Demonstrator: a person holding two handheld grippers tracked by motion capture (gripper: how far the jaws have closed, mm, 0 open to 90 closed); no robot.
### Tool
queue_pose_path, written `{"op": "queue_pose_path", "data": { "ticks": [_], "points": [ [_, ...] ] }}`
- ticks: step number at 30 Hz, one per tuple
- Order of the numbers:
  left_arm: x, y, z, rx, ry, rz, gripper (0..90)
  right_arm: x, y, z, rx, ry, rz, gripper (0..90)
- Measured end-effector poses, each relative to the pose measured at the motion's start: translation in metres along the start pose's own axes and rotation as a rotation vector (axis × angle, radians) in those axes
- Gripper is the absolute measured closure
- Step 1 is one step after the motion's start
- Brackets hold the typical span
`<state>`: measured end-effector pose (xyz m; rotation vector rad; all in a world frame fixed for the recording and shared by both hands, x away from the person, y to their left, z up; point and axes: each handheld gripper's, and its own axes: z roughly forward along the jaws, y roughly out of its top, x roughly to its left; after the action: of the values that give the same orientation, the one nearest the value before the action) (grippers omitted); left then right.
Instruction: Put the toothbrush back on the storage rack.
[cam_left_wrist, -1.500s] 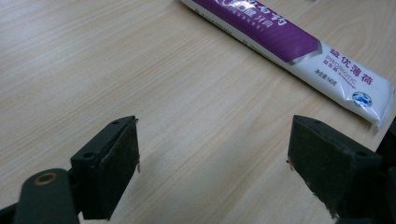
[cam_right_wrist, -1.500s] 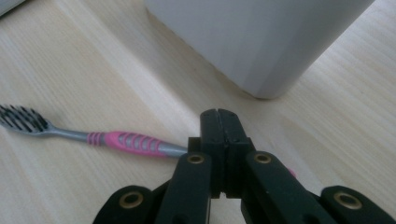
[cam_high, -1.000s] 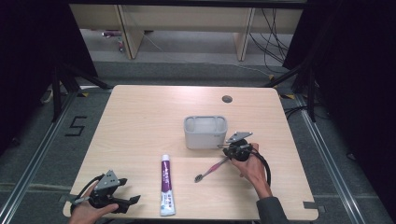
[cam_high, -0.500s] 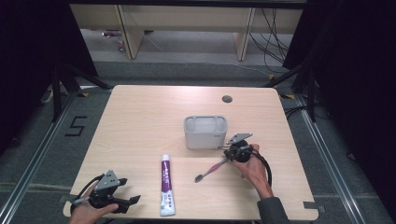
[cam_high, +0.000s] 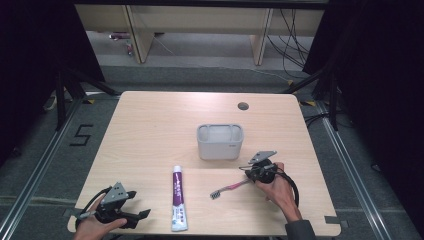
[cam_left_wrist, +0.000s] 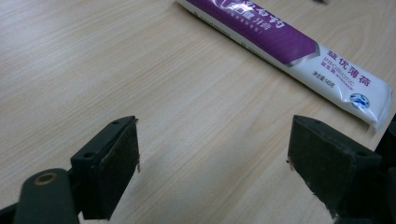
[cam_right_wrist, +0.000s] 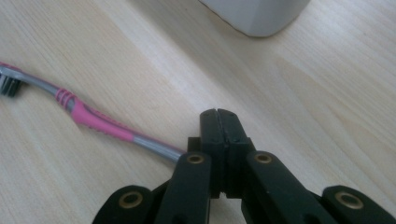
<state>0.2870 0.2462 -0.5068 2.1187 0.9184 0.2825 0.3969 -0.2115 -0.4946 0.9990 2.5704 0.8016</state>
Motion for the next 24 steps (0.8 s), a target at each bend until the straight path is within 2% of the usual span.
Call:
{"op": "queue_pose_path", "data": {
  "ticks": [2, 3, 5, 6, 7, 9, 11, 12, 13, 17, 19, 21, 23, 24],
  "points": [
    [0.0, 0.0, 0.0, 0.0, 0.0, -0.001, 16.0, 0.0, -0.001, 0.001, -0.012, -0.004, 0.012, 90.0],
    [0.0, 0.0, 0.0, -0.001, -0.001, -0.001, 16.0, 0.0, -0.001, 0.0, -0.016, 0.012, 0.015, 90.0],
    [0.001, 0.0, 0.0, 0.002, 0.009, -0.001, 16.0, 0.0, -0.005, -0.004, -0.015, 0.001, 0.008, 90.0],
    [0.001, 0.0, 0.0, 0.002, 0.009, -0.001, 16.0, 0.001, -0.007, -0.005, -0.013, 0.002, 0.01, 90.0],
    [0.001, 0.0, 0.0, 0.001, 0.007, -0.002, 16.0, 0.002, -0.008, -0.008, 0.017, 0.027, 0.036, 90.0],
    [0.0, 0.0, 0.0, 0.001, -0.002, 0.0, 16.0, 0.002, -0.011, -0.007, 0.006, 0.018, 0.033, 90.0],
    [0.0, 0.0, 0.0, -0.001, -0.001, 0.0, 16.0, 0.003, -0.015, -0.011, 0.018, 0.03, 0.029, 90.0],
    [0.0, 0.0, 0.0, -0.002, 0.0, -0.002, 16.0, 0.006, -0.017, -0.011, 0.002, 0.024, 0.037, 90.0],
    [0.0, 0.0, 0.0, 0.001, 0.0, -0.001, 16.1, 0.007, -0.019, -0.013, 0.01, 0.03, 0.046, 90.0],
    [0.0, 0.0, 0.0, 0.0, 0.0, -0.003, 16.0, 0.012, -0.024, -0.017, 0.018, 0.034, 0.011, 90.0],
    [0.0, 0.0, 0.0, 0.002, -0.001, -0.003, 16.0, 0.016, -0.025, -0.019, 0.023, 0.04, 0.02, 90.0],
    [0.0, 0.0, 0.0, 0.002, 0.0, -0.002, 16.0, 0.019, -0.026, -0.022, 0.025, 0.054, 0.009, 90.0],
    [0.0, 0.0, 0.0, 0.002, -0.002, -0.002, 16.0, 0.023, -0.029, -0.024, 0.006, 0.068, 0.008, 90.0],
    [0.0, 0.0, 0.0, 0.001, -0.002, -0.002, 16.0, 0.024, -0.03, -0.025, 0.021, 0.066, 0.003, 90.0]
  ]
}}
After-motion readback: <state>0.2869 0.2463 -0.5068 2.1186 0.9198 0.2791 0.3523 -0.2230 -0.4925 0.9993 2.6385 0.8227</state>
